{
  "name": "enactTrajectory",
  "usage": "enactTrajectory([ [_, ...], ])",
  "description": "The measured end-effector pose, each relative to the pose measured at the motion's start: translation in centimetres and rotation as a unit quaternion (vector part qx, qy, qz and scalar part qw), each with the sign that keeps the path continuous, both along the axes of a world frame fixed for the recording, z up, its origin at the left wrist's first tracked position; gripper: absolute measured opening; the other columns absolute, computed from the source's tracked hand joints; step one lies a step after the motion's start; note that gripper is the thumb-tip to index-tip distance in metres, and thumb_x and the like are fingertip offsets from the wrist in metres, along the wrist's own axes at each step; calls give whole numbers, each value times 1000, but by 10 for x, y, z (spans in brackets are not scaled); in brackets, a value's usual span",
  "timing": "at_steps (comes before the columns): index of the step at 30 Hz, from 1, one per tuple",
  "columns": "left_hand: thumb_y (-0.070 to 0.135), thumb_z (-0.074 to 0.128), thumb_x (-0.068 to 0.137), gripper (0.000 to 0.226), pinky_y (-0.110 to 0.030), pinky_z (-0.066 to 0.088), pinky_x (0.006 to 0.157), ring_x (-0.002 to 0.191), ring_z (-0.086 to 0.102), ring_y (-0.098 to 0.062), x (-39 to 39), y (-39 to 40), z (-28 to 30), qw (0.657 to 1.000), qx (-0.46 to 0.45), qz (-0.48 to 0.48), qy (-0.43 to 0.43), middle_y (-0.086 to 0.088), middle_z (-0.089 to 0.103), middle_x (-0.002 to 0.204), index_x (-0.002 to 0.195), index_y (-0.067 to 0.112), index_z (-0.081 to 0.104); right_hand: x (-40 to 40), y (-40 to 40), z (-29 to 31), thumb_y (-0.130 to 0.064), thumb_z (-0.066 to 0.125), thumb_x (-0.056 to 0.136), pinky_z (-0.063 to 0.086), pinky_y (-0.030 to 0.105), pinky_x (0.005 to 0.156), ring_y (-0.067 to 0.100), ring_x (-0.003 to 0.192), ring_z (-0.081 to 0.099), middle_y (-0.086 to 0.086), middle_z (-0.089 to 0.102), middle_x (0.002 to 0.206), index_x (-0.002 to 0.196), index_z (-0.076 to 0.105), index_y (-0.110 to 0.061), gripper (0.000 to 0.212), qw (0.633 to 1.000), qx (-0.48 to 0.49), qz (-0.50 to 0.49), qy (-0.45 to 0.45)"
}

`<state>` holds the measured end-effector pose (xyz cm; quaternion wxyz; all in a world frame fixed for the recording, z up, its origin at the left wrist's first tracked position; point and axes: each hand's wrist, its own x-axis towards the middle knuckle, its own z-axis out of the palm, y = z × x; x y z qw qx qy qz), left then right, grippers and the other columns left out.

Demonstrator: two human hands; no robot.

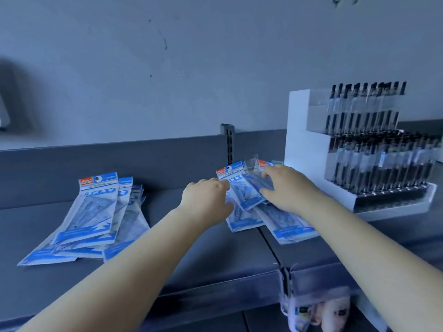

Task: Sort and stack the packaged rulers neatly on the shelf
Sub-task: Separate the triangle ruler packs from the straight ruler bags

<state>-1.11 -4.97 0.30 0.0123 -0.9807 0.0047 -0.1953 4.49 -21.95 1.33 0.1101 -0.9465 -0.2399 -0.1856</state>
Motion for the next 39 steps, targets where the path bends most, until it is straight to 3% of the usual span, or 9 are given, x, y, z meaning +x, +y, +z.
enactTrajectory([
  [12,34,42,93,29,-26,35,73,97,57,-23,53,-46,-10,994,-44,56,86,0,62,110,110,16,57,52,-35,-3,-33,54,91,46,33,87,25,106,56,7,62,114,112,61,-7,34,995,-5,-9,98],
  [15,36,35,96,35,-28,35,68,79,57,-24,64,-45,-12,980,-156,75,99,-4,62,84,90,10,58,57,-33,-4,-44,54,90,47,31,71,23,89,57,5,60,92,90,60,-8,37,991,-9,-24,133],
  [18,42,44,93,44,-26,27,53,51,37,-18,77,-53,-9,949,-282,81,117,-1,41,55,62,12,39,57,-31,-6,-53,54,86,24,25,48,13,56,34,-1,34,62,59,35,-15,51,991,-2,-50,128],
  [21,40,60,87,55,-26,19,48,46,24,-16,86,-59,-9,923,-359,71,119,-1,27,51,52,15,26,57,-32,-7,-49,61,83,20,26,46,14,50,28,-1,29,56,54,30,-15,54,990,36,-50,127],
  [24,36,68,82,47,-26,22,50,50,27,-17,90,-59,-13,908,-397,74,110,-1,31,53,55,13,38,58,-32,-5,-38,66,81,20,28,45,16,48,27,0,27,53,51,29,-14,52,987,61,-43,139],
  [27,25,72,81,26,-24,33,54,52,36,-14,92,-55,-12,879,-461,63,108,-1,43,58,68,11,54,58,-32,-5,-31,67,79,21,28,44,15,48,29,0,28,56,55,30,-15,47,983,85,-53,157],
  [30,20,72,81,19,-23,38,57,59,45,-15,89,-54,-8,862,-490,65,111,-2,52,67,77,14,55,58,-32,-6,-18,65,80,46,34,63,23,74,57,8,57,83,85,57,-7,15,977,131,-52,163],
  [32,18,71,82,21,-22,36,56,67,47,-21,87,-55,-6,855,-499,70,123,-6,52,68,72,15,52,55,-32,-7,-14,61,84,49,34,75,27,90,59,12,60,108,111,53,-2,30,972,152,-62,166],
  [39,13,65,81,30,-21,30,49,50,36,-16,88,-66,-5,828,-544,84,106,-6,45,60,60,10,44,56,-35,-16,-12,47,93,46,32,77,27,95,56,12,58,117,119,49,-2,28,971,180,-62,145],
])
